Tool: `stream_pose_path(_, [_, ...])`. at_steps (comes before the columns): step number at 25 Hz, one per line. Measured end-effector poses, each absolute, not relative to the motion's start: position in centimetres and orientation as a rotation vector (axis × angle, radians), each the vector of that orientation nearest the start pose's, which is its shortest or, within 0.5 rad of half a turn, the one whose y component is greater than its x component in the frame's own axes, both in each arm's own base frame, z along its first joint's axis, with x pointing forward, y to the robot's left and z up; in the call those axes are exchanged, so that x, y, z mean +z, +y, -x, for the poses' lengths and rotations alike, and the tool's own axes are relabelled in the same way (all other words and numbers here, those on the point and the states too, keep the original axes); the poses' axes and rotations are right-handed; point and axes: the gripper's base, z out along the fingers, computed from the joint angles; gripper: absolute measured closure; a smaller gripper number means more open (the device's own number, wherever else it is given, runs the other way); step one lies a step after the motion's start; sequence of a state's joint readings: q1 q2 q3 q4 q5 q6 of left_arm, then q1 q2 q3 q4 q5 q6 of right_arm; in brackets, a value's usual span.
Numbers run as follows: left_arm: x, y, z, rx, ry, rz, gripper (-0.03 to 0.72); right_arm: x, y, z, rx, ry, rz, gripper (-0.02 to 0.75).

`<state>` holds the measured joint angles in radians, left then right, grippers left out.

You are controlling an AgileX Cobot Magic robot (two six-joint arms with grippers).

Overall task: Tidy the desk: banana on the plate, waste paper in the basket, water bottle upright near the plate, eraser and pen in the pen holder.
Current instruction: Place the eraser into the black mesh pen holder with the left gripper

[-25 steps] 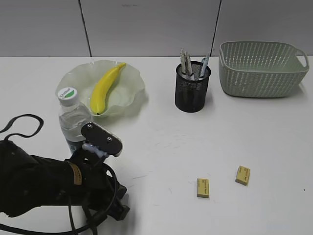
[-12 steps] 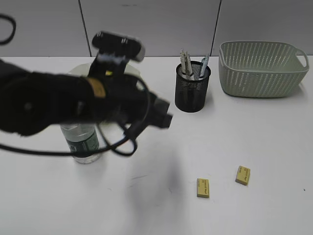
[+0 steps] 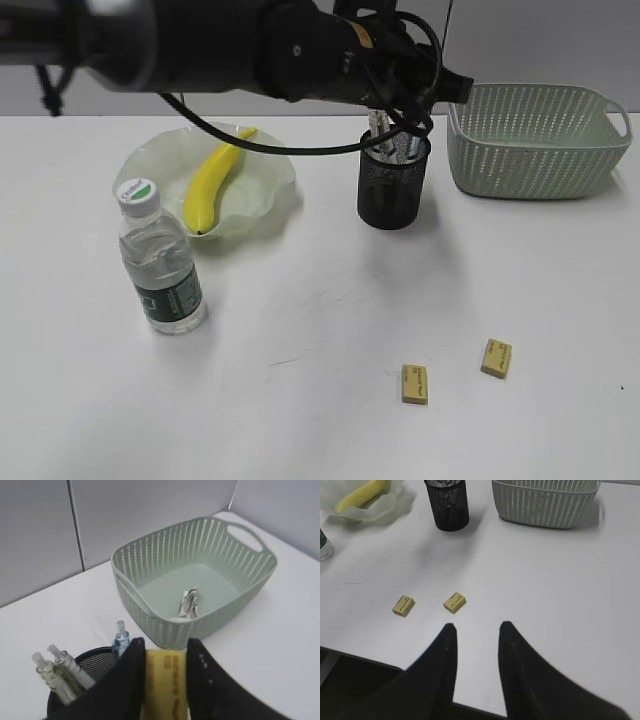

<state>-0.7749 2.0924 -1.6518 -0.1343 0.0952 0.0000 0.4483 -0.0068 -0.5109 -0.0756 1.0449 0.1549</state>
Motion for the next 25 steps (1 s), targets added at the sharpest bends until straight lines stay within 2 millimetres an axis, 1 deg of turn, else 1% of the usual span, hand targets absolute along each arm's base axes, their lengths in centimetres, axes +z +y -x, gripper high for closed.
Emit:
stream_pose_path(3, [22.6,-35.6,-37.9,-0.536,2.002,-0.684,0.501,28.2,-0.8,0.3,0.294,2.000,0.292,0.500])
stream_pose_path(5, [21.3,-35.2,-39.1,-0.505,2.032,-0.686,0.499,28.2,-0.8,0.3,0.294,2.000,0.292,0.500])
stream_pose_path(6, [21.0,-35.0,-39.5,-0.491,2.041,-0.688,0.482,28.2,-0.8,0.3,0.294,2.000,0.292,0.500])
stream_pose_path(8, [20.4,-34.4,-40.2,-0.469,2.056,-0.686,0.406,28.2,-0.8,0.3,0.294,2.000,0.292,0.500])
stream_pose_path(11, [20.6,-34.1,-40.4,-0.463,2.059,-0.682,0.242,28.2,-0.8,0.3,0.294,2.000,0.292,0.500])
stream_pose_path(13, [20.5,-34.1,-40.3,-0.457,2.082,-0.691,0.193,28.2,-0.8,0.3,0.294,2.000,0.292,0.500])
stream_pose_path(16, [20.8,-33.8,-39.9,-0.442,2.137,-0.714,0.169,28.2,-0.8,0.3,0.294,2.000,0.292,0.500])
stream_pose_path(17, [21.1,-33.6,-39.7,-0.437,2.154,-0.722,0.170,28.2,-0.8,0.3,0.294,2.000,0.292,0.500])
stream_pose_path(18, [22.1,-33.4,-39.4,-0.438,2.155,-0.723,0.177,28.2,-0.8,0.3,0.294,2.000,0.292,0.500])
stream_pose_path(20, [24.4,-32.8,-38.6,-0.438,2.160,-0.730,0.207,28.2,-0.8,0.3,0.294,2.000,0.292,0.500])
stream_pose_path(21, [26.0,-32.2,-38.0,-0.434,2.149,-0.733,0.223,28.2,-0.8,0.3,0.294,2.000,0.292,0.500])
stream_pose_path(22, [27.6,-31.3,-37.0,-0.424,2.134,-0.740,0.235,28.2,-0.8,0.3,0.294,2.000,0.292,0.502])
stream_pose_path(23, [28.6,-30.5,-36.2,-0.409,2.121,-0.750,0.247,28.2,-0.8,0.3,0.294,2.000,0.292,0.502])
stream_pose_path(24, [28.8,-29.5,-35.1,-0.385,2.125,-0.768,0.255,28.2,-0.8,0.3,0.294,2.000,0.292,0.502])
stream_pose_path(25, [29.8,-28.1,-33.5,-0.374,2.115,-0.775,0.259,28.2,-0.8,0.3,0.294,2.000,0.292,0.502])
